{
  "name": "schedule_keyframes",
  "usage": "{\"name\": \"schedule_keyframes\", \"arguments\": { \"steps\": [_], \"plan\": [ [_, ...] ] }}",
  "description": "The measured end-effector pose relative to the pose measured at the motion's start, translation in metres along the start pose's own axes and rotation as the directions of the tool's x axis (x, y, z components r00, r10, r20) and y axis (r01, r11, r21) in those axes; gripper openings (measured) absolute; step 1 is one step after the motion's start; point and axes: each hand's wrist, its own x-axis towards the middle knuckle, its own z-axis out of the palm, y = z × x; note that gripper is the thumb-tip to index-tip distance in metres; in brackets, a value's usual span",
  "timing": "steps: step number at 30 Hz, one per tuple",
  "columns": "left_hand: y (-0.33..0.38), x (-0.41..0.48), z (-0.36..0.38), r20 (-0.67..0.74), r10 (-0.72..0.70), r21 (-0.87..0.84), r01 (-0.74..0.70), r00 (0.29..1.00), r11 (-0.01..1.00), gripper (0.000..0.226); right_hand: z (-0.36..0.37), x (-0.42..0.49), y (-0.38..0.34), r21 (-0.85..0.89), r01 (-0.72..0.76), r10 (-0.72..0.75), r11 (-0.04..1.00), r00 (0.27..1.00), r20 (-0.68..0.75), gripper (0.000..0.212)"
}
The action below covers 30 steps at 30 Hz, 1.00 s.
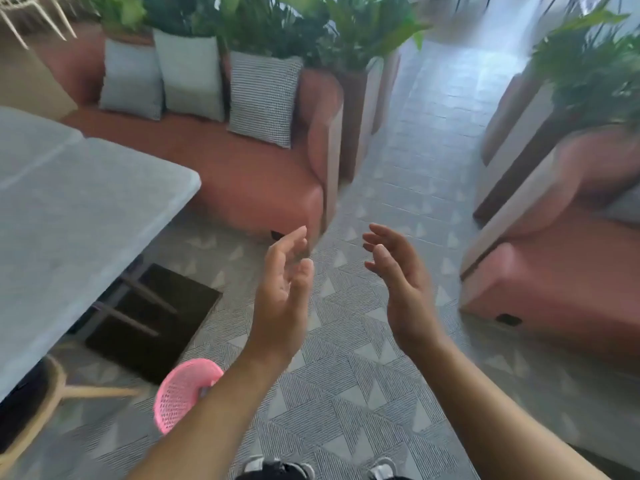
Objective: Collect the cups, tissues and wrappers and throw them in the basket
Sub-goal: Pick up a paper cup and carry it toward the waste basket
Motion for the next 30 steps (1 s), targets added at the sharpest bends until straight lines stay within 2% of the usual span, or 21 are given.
{"name": "schedule_keyframes", "arguments": {
  "steps": [3, 8, 15, 22, 28, 30],
  "plan": [
    [0.015, -0.003, 0.052, 0.072, 0.03, -0.065, -0.025, 0.997, 0.998, 0.058, -0.057, -0.008, -0.012, -0.014, 0.025, -0.026, 1.0, 0.995, -0.093, 0.04],
    [0.042, -0.005, 0.15, 0.217, 0.096, -0.134, -0.068, 0.972, 0.989, 0.046, -0.158, -0.025, -0.032, -0.032, 0.046, -0.053, 0.998, 0.961, -0.273, 0.048],
    [0.06, 0.006, 0.263, 0.439, 0.157, -0.207, -0.07, 0.885, 0.976, 0.053, -0.259, -0.033, -0.048, -0.067, 0.059, -0.084, 0.996, 0.865, -0.495, 0.05],
    [0.074, 0.039, 0.372, 0.641, 0.236, -0.277, -0.067, 0.73, 0.959, 0.043, -0.34, -0.017, -0.05, -0.155, 0.007, -0.113, 0.988, 0.717, -0.688, 0.046],
    [0.087, 0.073, 0.462, 0.789, 0.302, -0.336, -0.036, 0.535, 0.941, 0.045, -0.393, 0.008, -0.056, -0.2, -0.051, -0.143, 0.978, 0.533, -0.834, 0.05],
    [0.091, 0.08, 0.488, 0.819, 0.341, -0.366, -0.039, 0.461, 0.93, 0.048, -0.406, 0.012, -0.058, -0.211, -0.071, -0.154, 0.975, 0.47, -0.869, 0.044]
  ]
}}
